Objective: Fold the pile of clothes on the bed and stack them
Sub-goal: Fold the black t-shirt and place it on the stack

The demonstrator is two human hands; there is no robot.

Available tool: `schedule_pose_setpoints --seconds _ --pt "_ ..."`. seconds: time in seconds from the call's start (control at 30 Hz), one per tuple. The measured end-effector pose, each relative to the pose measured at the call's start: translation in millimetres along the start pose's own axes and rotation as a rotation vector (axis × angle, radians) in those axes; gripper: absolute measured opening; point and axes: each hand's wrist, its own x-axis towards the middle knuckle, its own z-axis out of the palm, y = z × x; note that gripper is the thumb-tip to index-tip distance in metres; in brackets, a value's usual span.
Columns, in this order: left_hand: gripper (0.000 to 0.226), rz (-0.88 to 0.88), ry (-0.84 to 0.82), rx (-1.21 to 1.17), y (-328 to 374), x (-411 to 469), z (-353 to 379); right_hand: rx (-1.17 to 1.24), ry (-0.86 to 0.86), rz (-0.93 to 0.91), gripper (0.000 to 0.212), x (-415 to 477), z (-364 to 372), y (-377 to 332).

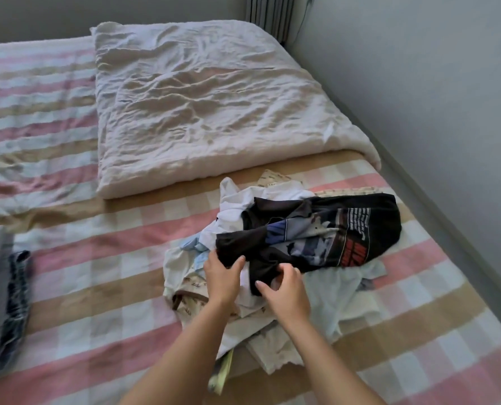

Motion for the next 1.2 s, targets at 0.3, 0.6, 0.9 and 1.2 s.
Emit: schedule_pose_setpoints --seconds 0.3,0.6,0.9,1.2 --pt "0.021 0.100 -0.025 -0.273 -0.4 -16.7 -17.2 0.134 0.172 0.021 0.019 -11.7 16.2 -11.0" --pt "0.020 0.202 0.100 -0.579 3.4 -91.6 -139.3 0.525 0.191 -0.145 0.016 -147.7 -14.1 -50.2" --pt "0.020 0.083 0.322 -0.494 -104.4 -156.5 -330.7 0.678 -0.176 -0.126 0.024 -333.8 81.5 -89.9" --pt "0.023 -0.079 0.199 -0.248 -230.3 -182.7 -445.9 0.360 -0.419 -0.026 0.027 -453.4 216.0 -87.9"
